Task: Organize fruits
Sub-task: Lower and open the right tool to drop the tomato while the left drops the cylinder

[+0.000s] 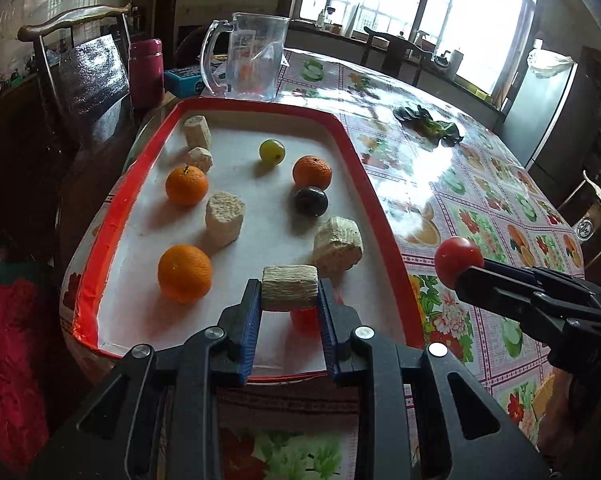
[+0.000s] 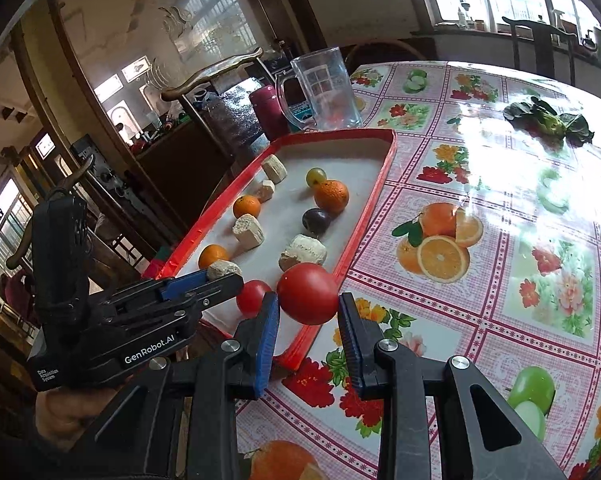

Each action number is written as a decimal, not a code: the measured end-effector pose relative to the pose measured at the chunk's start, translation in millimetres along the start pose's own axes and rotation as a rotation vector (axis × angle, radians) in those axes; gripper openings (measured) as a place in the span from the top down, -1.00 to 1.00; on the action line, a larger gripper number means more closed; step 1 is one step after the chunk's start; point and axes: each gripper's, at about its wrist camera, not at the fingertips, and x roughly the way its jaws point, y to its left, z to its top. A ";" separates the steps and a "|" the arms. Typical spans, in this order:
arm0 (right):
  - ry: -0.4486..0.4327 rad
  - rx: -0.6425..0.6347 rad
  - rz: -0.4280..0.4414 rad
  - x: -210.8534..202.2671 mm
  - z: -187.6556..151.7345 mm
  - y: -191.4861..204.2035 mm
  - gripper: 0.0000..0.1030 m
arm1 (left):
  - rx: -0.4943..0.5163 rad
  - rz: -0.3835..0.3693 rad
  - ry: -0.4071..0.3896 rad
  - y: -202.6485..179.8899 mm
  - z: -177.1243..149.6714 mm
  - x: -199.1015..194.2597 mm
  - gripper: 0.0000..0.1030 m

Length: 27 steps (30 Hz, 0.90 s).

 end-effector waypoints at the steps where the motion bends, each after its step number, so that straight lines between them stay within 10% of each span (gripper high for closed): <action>1: 0.003 -0.004 0.002 1.8 0.5 1.8 0.41 | -0.005 0.002 -0.001 2.7 -0.3 -0.8 0.52; 27: 0.091 -0.090 -0.008 49.9 1.4 25.3 0.41 | -0.057 0.003 0.023 34.2 -7.2 -1.3 0.52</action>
